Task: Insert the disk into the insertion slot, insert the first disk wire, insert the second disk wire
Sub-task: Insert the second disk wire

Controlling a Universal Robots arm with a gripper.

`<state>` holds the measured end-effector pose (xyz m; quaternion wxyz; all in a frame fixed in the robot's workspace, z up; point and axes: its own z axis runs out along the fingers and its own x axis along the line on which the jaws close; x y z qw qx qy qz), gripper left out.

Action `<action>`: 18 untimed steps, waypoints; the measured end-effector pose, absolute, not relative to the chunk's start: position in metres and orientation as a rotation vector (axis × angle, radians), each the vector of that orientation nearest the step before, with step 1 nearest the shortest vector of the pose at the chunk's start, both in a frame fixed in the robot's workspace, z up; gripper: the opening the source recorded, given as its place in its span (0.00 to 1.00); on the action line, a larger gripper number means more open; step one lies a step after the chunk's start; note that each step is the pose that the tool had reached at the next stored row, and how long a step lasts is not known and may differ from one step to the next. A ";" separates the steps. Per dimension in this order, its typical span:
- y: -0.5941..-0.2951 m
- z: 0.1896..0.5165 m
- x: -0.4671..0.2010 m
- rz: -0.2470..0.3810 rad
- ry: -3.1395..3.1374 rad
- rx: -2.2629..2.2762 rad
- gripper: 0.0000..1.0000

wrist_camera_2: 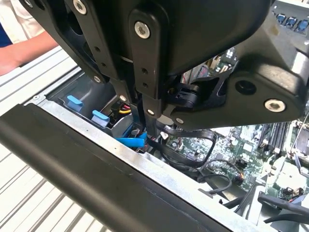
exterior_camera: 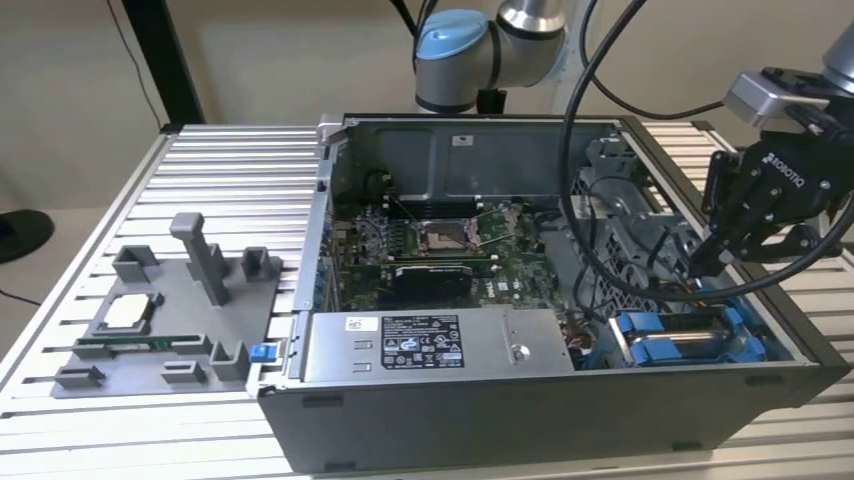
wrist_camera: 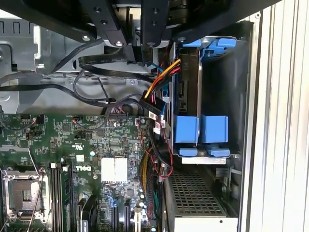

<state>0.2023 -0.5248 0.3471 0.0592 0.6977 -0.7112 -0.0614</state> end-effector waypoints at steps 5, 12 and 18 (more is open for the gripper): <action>-0.525 0.349 0.202 -0.189 -2.155 2.115 0.00; -0.534 0.355 0.199 -0.198 -2.158 2.119 0.00; -0.543 0.357 0.194 -0.204 -2.160 2.122 0.00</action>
